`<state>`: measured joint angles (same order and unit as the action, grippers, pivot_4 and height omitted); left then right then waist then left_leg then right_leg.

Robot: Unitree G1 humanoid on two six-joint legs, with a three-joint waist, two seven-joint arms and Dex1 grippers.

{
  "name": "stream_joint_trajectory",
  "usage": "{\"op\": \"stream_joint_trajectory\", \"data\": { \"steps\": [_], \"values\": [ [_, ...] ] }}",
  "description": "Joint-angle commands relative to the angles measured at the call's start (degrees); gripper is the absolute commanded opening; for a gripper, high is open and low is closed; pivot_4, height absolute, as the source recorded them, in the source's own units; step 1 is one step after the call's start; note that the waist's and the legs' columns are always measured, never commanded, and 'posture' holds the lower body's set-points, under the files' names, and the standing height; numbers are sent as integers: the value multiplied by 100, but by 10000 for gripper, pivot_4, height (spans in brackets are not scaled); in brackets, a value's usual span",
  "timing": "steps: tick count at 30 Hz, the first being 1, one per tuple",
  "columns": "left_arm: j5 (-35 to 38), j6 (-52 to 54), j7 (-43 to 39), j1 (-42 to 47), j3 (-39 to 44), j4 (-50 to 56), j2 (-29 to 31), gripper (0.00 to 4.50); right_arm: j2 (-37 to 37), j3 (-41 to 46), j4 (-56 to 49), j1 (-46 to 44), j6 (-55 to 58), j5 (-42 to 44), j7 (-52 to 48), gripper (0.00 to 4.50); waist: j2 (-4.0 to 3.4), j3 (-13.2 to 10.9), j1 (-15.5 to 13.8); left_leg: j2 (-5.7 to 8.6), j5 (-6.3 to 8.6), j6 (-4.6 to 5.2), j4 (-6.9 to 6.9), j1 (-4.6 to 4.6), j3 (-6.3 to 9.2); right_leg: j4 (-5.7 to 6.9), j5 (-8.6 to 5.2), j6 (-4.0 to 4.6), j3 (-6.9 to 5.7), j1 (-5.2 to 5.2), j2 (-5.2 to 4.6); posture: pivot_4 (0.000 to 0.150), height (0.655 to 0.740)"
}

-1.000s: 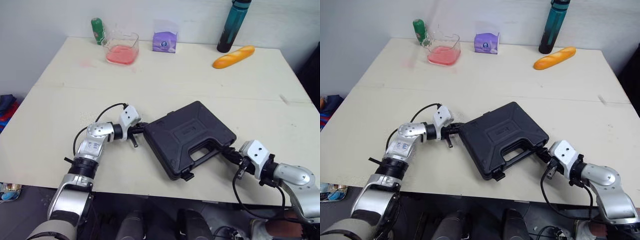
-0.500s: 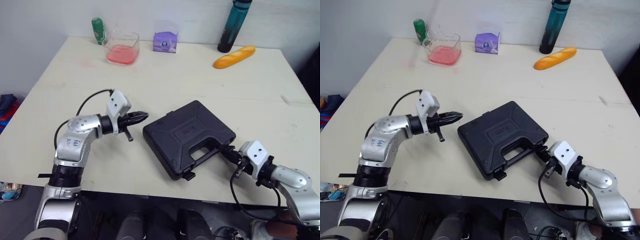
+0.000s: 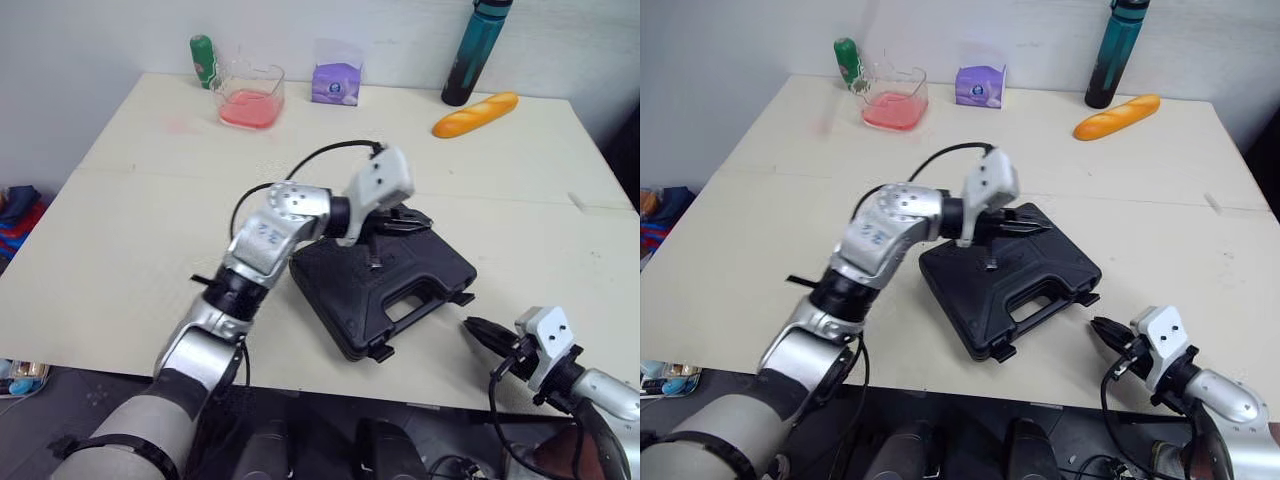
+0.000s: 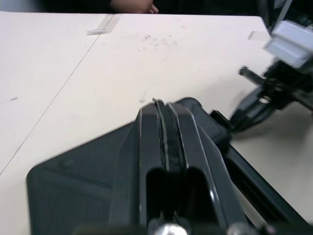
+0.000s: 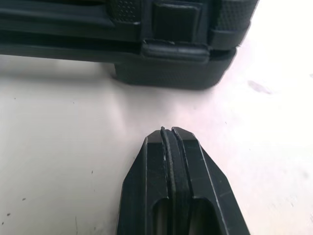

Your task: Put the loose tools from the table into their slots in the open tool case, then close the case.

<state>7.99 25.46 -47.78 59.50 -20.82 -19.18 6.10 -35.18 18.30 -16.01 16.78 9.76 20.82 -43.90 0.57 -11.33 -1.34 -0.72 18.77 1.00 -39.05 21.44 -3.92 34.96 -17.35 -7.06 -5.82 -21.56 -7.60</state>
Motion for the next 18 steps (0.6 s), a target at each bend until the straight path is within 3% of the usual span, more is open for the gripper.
{"op": "stream_joint_trajectory", "data": {
  "steps": [1,11,18],
  "values": [
    [-291,-555,89,154,-112,-592,-260,241,27,171,-281,111,-150,93,10,0,-1,-1,1,-2,0,0,0,0,1,-2,0,0,0,-2,0,1500,7400],
    [-749,-1601,4,29,-399,-1587,-1014,241,117,186,-232,175,-376,61,127,0,-4,-2,-30,-7,4,7,-2,9,3,-24,1,-1,-2,-5,-9,1500,7400],
    [-1051,-1057,-116,-345,-614,-1908,-884,241,213,162,-187,120,-448,4,266,0,-7,2,-24,-8,5,10,-3,-1,4,-25,1,-1,-1,3,-11,1500,7400]
  ]
}}
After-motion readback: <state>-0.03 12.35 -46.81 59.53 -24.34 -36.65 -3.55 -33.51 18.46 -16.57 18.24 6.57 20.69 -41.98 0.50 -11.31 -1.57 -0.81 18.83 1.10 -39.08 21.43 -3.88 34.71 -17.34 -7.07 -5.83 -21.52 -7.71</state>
